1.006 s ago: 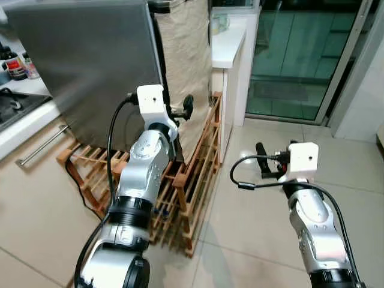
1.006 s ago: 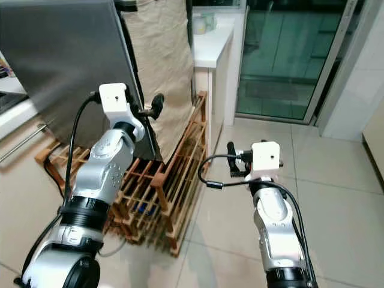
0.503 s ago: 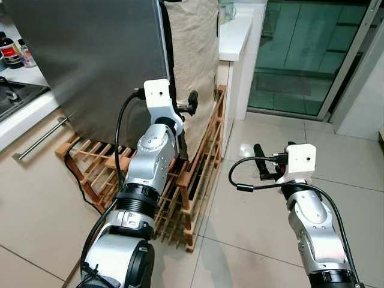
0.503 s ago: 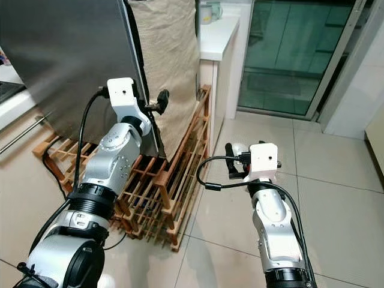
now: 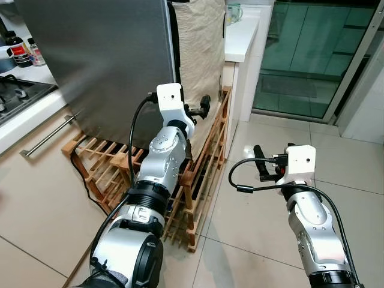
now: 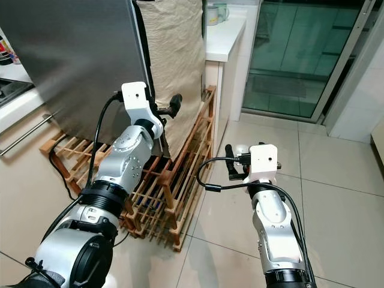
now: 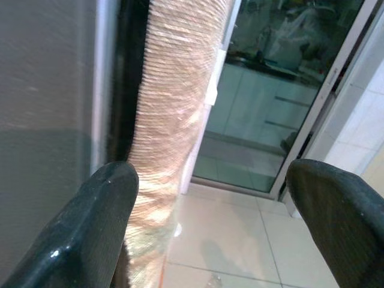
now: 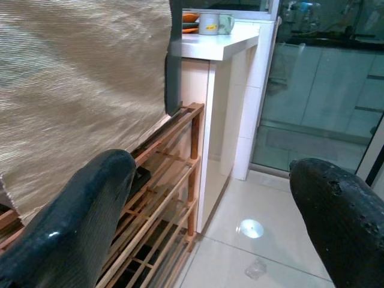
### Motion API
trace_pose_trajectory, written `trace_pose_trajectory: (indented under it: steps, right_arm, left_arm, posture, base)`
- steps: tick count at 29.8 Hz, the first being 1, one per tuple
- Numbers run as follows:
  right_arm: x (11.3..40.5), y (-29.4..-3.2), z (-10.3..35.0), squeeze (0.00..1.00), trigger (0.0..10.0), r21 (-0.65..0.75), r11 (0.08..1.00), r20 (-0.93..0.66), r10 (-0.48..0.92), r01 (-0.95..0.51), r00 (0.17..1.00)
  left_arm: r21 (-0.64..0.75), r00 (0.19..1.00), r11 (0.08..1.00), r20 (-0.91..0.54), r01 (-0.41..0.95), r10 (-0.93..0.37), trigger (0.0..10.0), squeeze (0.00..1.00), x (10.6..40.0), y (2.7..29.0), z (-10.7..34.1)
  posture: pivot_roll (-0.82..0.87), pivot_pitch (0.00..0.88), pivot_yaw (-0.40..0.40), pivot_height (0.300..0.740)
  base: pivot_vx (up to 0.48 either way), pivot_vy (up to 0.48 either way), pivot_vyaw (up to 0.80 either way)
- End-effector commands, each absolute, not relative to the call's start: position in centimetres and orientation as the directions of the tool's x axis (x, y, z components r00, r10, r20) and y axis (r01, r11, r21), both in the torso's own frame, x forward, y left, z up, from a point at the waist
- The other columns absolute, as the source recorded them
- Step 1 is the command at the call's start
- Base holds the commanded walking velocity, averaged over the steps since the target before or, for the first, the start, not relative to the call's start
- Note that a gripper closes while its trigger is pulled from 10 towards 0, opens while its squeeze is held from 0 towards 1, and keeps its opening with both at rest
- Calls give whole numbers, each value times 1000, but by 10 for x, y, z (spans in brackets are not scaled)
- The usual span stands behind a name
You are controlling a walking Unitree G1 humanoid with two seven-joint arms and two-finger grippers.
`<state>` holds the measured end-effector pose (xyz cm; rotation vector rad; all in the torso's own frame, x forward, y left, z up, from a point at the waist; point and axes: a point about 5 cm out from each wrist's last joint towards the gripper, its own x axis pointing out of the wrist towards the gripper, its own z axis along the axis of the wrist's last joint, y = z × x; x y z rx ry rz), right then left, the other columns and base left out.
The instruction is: Restocking fridge
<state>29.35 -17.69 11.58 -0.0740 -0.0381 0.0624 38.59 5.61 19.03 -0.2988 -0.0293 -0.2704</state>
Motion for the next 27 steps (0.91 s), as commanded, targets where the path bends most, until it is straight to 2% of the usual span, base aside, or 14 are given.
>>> trace_pose_trajectory:
  steps: [1, 27]
  right_arm:
    - [293, -177, 118, 47, 10000, -72, 996, 42, 61, -58, 997]
    - [290, -177, 116, 47, 10000, -71, 996, 37, 56, -53, 998]
  left_arm:
    - [-281, 962, 920, 83, 272, -259, 10000, 0, 388, 54, 195]
    - [-261, 977, 943, 94, 208, -190, 10000, 0, 397, 49, 204]
  posture:
    - [-263, 0, 99, 740]
    - [-277, 0, 109, 740]
  base:
    - [0, 0, 0]
    - [0, 0, 0]
